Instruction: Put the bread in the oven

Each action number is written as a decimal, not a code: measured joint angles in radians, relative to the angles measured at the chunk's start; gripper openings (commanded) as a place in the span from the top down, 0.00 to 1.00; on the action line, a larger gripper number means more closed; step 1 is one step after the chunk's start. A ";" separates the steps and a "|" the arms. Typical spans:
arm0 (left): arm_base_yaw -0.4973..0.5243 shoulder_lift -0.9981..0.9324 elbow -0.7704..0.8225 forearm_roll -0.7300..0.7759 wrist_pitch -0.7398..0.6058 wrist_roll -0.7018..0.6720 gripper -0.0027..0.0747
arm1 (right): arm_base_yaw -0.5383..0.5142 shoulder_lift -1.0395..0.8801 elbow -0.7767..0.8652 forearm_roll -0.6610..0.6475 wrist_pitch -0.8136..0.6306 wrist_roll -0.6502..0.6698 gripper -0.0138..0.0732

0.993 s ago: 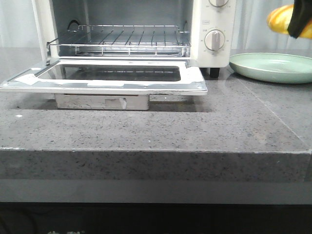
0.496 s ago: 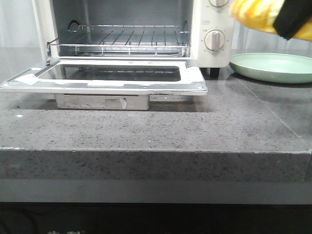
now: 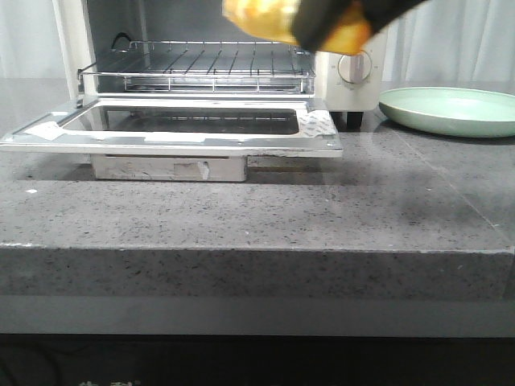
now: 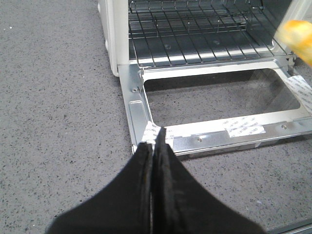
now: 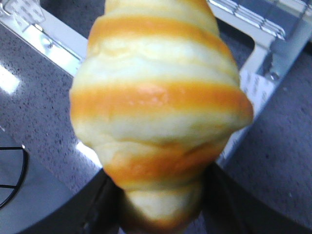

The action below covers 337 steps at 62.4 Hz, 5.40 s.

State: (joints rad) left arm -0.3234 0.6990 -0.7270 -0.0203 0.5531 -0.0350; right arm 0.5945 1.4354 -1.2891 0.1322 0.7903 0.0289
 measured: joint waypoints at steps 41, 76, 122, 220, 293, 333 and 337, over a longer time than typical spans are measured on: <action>0.000 0.000 0.000 0.000 0.000 0.000 0.99 | 0.092 0.526 -0.642 -0.438 0.114 0.133 0.58; 0.000 0.000 0.000 0.000 0.000 0.000 0.99 | 0.093 0.627 -0.727 -0.556 0.128 0.139 0.23; 0.000 0.000 0.000 0.000 0.000 0.000 0.99 | 0.086 0.315 -0.394 -0.444 0.111 0.184 0.14; 0.000 0.000 0.000 0.002 0.000 0.000 0.99 | -0.280 -0.840 0.554 -0.255 -0.074 0.166 0.92; 0.252 -0.604 0.598 0.014 -0.319 0.000 0.99 | -0.280 -0.840 0.554 -0.255 -0.077 0.166 0.92; 0.276 -0.705 0.734 0.001 -0.508 0.000 0.99 | -0.280 -0.841 0.556 -0.255 -0.080 0.166 0.92; 0.276 -0.705 0.734 0.001 -0.508 0.000 0.99 | -0.280 -0.841 0.556 -0.255 -0.080 0.166 0.92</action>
State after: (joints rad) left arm -0.0476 -0.0059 0.0073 -0.0192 0.0446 -0.0350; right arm 0.3142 0.5945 -0.7332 -0.1229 0.7106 0.1947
